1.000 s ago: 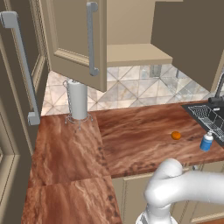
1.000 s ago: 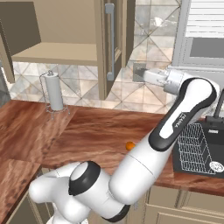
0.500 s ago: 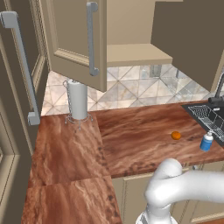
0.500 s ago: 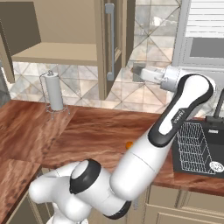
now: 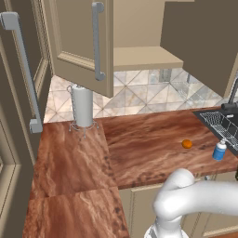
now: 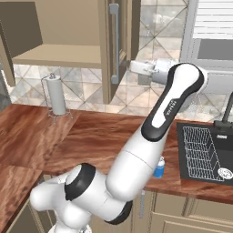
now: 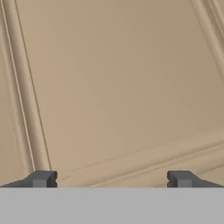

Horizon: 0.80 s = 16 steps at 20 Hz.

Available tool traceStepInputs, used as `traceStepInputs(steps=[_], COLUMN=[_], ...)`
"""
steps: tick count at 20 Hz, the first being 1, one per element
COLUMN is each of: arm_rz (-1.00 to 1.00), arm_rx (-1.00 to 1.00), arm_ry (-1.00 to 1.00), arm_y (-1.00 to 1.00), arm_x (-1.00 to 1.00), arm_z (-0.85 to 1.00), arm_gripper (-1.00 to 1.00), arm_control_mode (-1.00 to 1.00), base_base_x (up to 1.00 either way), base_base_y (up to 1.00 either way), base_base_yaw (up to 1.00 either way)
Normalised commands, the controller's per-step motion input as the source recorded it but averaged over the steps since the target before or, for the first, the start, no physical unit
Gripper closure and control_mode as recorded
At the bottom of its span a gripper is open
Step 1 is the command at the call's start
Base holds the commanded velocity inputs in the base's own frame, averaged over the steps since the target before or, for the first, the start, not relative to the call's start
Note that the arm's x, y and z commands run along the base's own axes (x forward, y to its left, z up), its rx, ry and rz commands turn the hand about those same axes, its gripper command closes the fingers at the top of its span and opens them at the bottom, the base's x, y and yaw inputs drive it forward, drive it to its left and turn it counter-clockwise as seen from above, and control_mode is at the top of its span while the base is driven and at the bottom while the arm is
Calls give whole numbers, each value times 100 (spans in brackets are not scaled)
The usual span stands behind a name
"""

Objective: Open the cabinet. Pick the soap dispenser and place it next to the sink. Then close the cabinet.

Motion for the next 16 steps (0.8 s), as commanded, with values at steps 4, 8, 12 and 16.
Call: traceStepInputs(steps=[4,8,12,16], arm_rz=[0,0,0,0], arm_rx=[0,0,0,0], arm_ry=[0,-1,0,0], arm_y=[63,66,61,52], arm_x=[-13,-33,-23,-6], arm_z=[25,30,33,19], arm_gripper=[-100,-100,-100,-100], arm_control_mode=[-100,-100,-100,-100], base_base_x=[0,0,0,0], base_base_y=[0,0,0,0], base_base_yaw=[0,0,0,0])
